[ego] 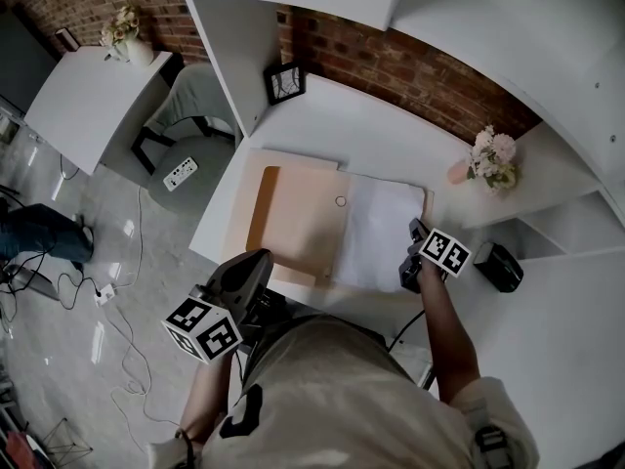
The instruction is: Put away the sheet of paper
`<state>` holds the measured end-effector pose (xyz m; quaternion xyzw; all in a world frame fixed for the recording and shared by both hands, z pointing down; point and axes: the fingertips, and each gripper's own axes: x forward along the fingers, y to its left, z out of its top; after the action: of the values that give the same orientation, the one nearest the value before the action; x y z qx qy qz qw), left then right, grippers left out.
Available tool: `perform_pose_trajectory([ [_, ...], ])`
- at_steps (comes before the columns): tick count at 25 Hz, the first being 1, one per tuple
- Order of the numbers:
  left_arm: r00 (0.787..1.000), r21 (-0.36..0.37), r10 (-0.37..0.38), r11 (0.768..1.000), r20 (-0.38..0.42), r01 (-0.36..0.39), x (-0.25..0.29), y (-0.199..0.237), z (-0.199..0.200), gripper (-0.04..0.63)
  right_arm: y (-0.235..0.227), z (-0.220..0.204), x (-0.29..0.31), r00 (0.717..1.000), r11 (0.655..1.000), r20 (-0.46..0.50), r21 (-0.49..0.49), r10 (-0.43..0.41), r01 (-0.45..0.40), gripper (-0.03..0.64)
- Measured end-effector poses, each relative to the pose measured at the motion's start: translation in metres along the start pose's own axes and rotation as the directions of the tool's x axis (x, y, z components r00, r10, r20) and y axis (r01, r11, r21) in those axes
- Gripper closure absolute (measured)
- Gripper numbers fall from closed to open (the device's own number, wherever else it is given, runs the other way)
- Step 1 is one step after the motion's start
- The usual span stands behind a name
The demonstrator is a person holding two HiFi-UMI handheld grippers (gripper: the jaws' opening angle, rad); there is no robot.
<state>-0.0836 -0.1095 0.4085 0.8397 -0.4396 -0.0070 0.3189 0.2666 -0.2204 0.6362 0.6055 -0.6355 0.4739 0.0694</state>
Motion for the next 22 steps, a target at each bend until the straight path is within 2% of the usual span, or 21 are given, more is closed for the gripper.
perform_pose_trajectory([
  [22,0.999,-0.018,0.029,0.999,0.018,-0.028,-0.011,0.017,0.008,0.578,0.024,-0.012,0.014,0.999,0.999,-0.021,0.043,0.034,-0.033,0.589],
])
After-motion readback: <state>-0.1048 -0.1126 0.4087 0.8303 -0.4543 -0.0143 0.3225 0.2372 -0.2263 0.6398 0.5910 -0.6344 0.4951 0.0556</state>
